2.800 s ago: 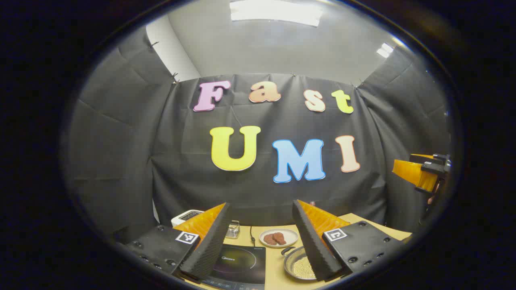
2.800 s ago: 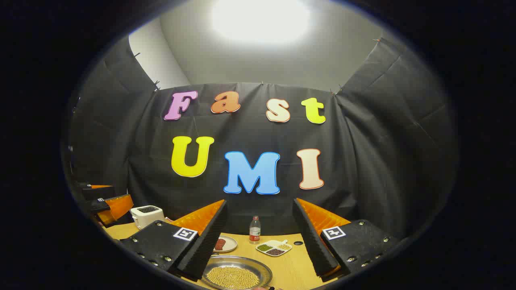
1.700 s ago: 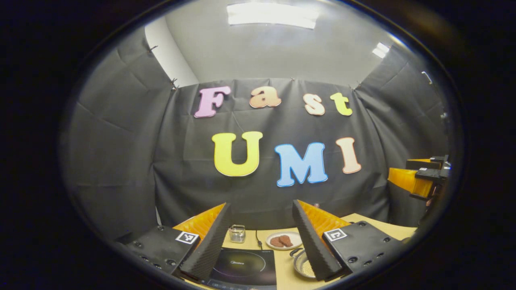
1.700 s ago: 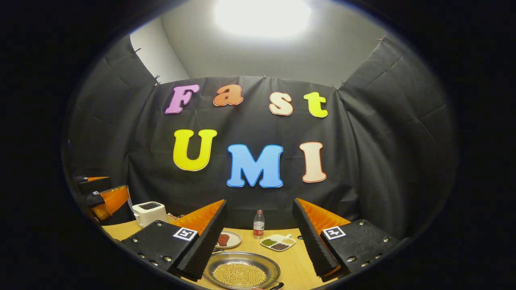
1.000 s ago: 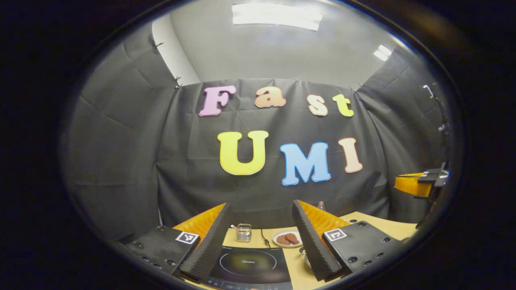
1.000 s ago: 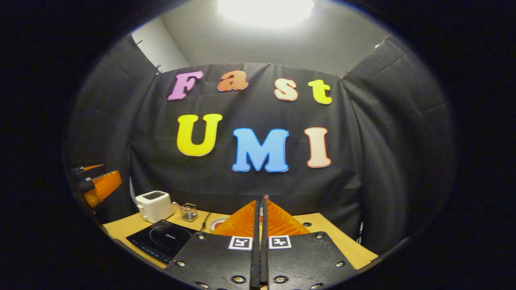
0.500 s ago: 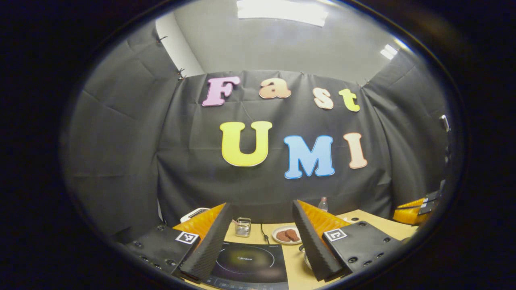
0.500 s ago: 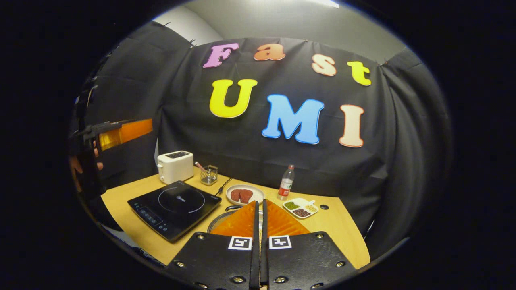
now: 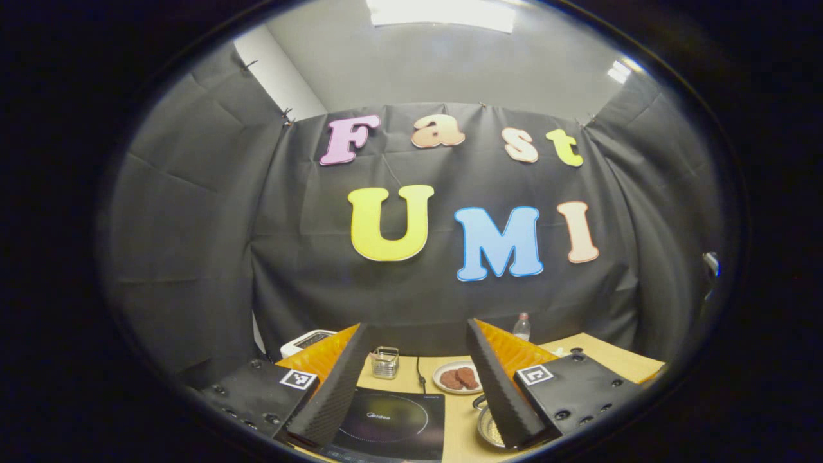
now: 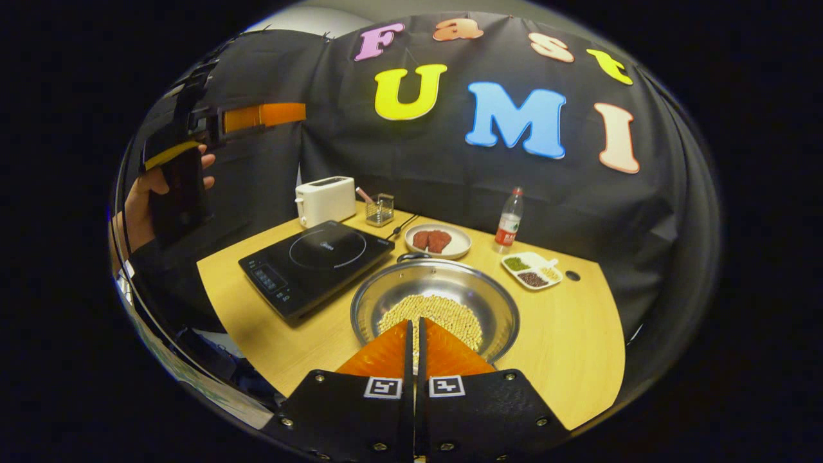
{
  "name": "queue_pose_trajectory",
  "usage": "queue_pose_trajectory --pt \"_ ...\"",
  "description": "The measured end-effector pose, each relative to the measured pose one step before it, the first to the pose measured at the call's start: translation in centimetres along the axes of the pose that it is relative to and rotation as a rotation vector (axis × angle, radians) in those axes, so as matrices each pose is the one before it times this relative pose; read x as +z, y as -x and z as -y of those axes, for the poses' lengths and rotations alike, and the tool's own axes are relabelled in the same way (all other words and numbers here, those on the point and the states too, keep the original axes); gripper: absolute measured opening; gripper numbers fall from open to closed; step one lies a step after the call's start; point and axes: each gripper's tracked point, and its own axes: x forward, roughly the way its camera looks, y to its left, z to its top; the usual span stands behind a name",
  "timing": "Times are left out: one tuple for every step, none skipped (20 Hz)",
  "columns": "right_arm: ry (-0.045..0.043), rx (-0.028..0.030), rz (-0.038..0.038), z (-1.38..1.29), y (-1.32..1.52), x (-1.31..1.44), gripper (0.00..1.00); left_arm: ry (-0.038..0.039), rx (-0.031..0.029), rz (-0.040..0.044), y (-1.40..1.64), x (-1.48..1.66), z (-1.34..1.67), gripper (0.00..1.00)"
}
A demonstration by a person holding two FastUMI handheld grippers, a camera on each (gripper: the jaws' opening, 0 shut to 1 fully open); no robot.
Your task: First push the handle of the pot to place it horizontally, then grasp the pot with both hands and set it on the induction cooktop.
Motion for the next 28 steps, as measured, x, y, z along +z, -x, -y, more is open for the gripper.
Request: queue_pose_trajectory --pt "-0.0102 0.03018 -0.03926 0.079 -0.374 -1.183 0.01 -0.0064 0.00582 -0.0044 -0.202 -0.118 0.348 0.97" --pt "-0.01993 0.0336 -0.0359 -0.056 -0.371 -1.156 0.01 -0.00551 0.00436 -0.00497 -0.255 -0.118 0.307 0.97" --pt "-0.02366 0.03459 -0.03424 -0.074 -0.34 -0.991 0.01 -0.00528 0.00751 -0.00458 -0.177 -0.056 0.224 1.0" --pt "-0.01987 0.02777 -0.03185 0.138 -0.499 -0.959 0.01 -0.00355 0.00826 -0.00345 -0.238 -0.074 0.143 1.0" --pt "-0.01336 0.01997 -0.02932 0.238 -0.369 -0.778 0.01 -0.00219 0.0082 -0.00208 -0.09 0.081 0.141 1.0" --pt "-0.00665 0.0115 -0.02677 0.329 -0.333 -0.758 0.01 -0.00293 0.00857 -0.00166 -0.137 -0.094 -0.018 1.0" --pt "-0.00082 0.0078 -0.0291 0.522 -0.458 -0.724 0.01 -0.0047 0.00831 -0.00162 -0.093 0.149 0.062 1.0" --pt "0.00346 0.00491 -0.02652 0.512 -0.372 -0.773 0.01 -0.00637 0.00868 -0.00039 -0.096 -0.091 0.068 1.0" --pt "0.0054 0.0106 -0.03061 0.393 -0.446 -0.728 0.01 -0.00659 0.00757 0.00022 0.033 0.037 0.087 0.97" --pt "0.00547 0.00632 -0.0283 0.34 -0.369 -0.736 0.02 -0.00627 0.00668 0.0011 -0.002 0.005 0.09 1.0" --pt "0.00487 0.0013 -0.02375 0.472 -0.251 -0.619 0.02 -0.00696 0.00392 -0.00177 -0.034 -0.18 0.149 1.0" --pt "0.00005 0.00862 -0.01572 0.242 -0.078 -0.49 0.04 -0.00694 0.00649 -0.00376 -0.138 -0.183 -0.012 1.0" --pt "-0.00948 0.00661 -0.00342 0.165 0.055 -0.026 0.04 -0.00353 0.00515 -0.00587 0.002 -0.198 0.124 1.0" --pt "-0.009 0.01095 -0.00039 0.028 -0.225 -0.068 0.01 -0.00002 0.00328 -0.00662 -0.086 -0.384 0.202 1.0" --pt "-0.00456 0.0026 0.00077 0.21 0.074 0.108 0.01 0.00184 0.00296 -0.00668 -0.106 -0.153 0.223 1.0" --pt "0.00177 -0.00149 -0.00039 0.262 0.116 -0.027 0.01 0.00313 0.00219 -0.00557 -0.065 -0.28 0.172 1.0" --pt "0.00285 -0.00526 -0.00016 0.427 0.138 0.103 0.01 0.00337 0.00253 -0.00513 -0.098 -0.22 0.184 1.0" --pt "0.00062 -0.0075 -0.00077 0.573 0.137 -0.109 0.01 0.00321 0.0027 -0.00563 0.016 -0.409 0.237 1.0" --pt "-0.00182 -0.0104 0.00122 0.7 0.127 0.137 0.01 0.0033 0.00087 -0.00378 -0.064 -0.165 0.134 1.0" --pt "-0.0075 -0.01122 0.0025 0.668 -0.009 0.066 0.01 0.0015 0.00262 -0.00233 0.047 -0.184 0.204 1.0" --pt "-0.01547 -0.00989 0.00447 0.564 0.046 0.032 0.01 -0.00035 0.00132 -0.00221 -0.11 -0.012 0.186 0.97" --pt "-0.02166 -0.00865 0.00523 0.73 -0.023 0.304 0.01 -0.00187 0.00246 -0.00207 -0.108 -0.203 0.214 0.94" --pt "-0.0145 -0.00929 0.00346 0.638 -0.119 0.226 0.01 -0.00245 0.00243 -0.00177 -0.042 -0.074 0.127 0.92" --pt "-0.0101 -0.01217 0.00335 0.543 -0.01 0.148 0.01 -0.0021 0.00335 -0.00213 -0.043 -0.217 0.064 0.97" --pt "-0.00632 -0.0119 0.00283 0.789 -0.006 0.263 0.01 -0.00087 0.00218 -0.00185 0.014 -0.011 0.15 1.0" --pt "-0.00666 -0.00878 0.00156 0.576 -0.184 0.093 0.01 -0.00041 0.00254 -0.00215 -0.07 -0.124 0.119 1.0" --pt "-0.00444 -0.00774 0.00109 0.588 -0.16 0.191 0.01 -0.0018 0.00334 -0.00259 -0.096 -0.101 0.155 1.0" --pt "-0.00167 -0.00816 0.00009 0.488 -0.084 0.051 0.01 -0.00205 0.00342 -0.00355 -0.023 -0.221 0.052 1.0"
